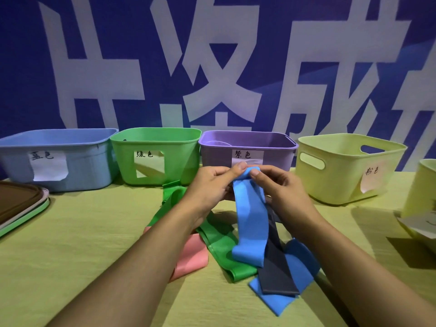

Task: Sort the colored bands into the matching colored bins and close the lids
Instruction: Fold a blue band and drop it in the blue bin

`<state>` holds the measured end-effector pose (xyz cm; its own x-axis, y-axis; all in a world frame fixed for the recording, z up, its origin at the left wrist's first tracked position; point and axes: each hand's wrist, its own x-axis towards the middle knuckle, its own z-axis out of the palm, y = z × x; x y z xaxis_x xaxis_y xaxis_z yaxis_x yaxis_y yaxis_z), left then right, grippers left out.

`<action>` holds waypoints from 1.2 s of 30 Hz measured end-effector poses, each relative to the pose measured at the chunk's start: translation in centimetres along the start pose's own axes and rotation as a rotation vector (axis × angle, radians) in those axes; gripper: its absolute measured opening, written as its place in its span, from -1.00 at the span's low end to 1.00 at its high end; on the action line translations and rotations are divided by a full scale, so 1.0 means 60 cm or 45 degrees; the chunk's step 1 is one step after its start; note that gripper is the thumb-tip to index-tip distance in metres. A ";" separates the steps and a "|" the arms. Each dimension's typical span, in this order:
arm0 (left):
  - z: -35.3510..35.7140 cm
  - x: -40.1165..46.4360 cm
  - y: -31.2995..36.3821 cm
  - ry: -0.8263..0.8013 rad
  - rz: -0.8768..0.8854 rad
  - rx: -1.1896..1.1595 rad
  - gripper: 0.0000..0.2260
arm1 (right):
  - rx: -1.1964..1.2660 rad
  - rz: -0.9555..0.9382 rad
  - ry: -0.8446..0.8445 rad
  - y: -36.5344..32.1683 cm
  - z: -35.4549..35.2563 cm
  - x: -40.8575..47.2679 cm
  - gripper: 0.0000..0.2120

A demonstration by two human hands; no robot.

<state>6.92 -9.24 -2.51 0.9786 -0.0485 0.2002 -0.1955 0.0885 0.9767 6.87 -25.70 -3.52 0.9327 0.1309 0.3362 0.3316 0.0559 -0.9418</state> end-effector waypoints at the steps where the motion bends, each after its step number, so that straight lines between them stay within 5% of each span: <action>1: 0.000 0.000 0.001 0.008 0.011 -0.003 -0.69 | 0.019 0.063 -0.009 -0.001 0.001 -0.001 -0.75; 7: -0.001 0.000 0.004 0.090 0.102 0.076 -0.73 | -0.057 0.177 -0.015 -0.015 0.003 -0.010 -0.47; 19: -0.002 0.003 -0.003 -0.029 0.203 0.146 -0.86 | -0.078 0.165 0.100 -0.005 -0.001 -0.003 -0.52; 30: -0.006 0.005 -0.004 -0.125 0.054 -0.068 -0.65 | -0.032 0.011 0.015 0.005 -0.006 0.007 -0.73; 34: -0.002 0.002 0.002 -0.135 -0.053 -0.080 -0.72 | -0.066 -0.058 -0.020 0.008 -0.007 0.008 -0.81; 36: -0.005 0.009 -0.004 -0.068 -0.108 0.002 -0.49 | -0.077 -0.103 -0.053 0.012 -0.007 0.010 -0.79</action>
<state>7.51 -8.96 -2.66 0.9868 -0.1084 0.1207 -0.1123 0.0804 0.9904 7.73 -25.99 -3.97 0.8960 0.1695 0.4104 0.4151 0.0082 -0.9097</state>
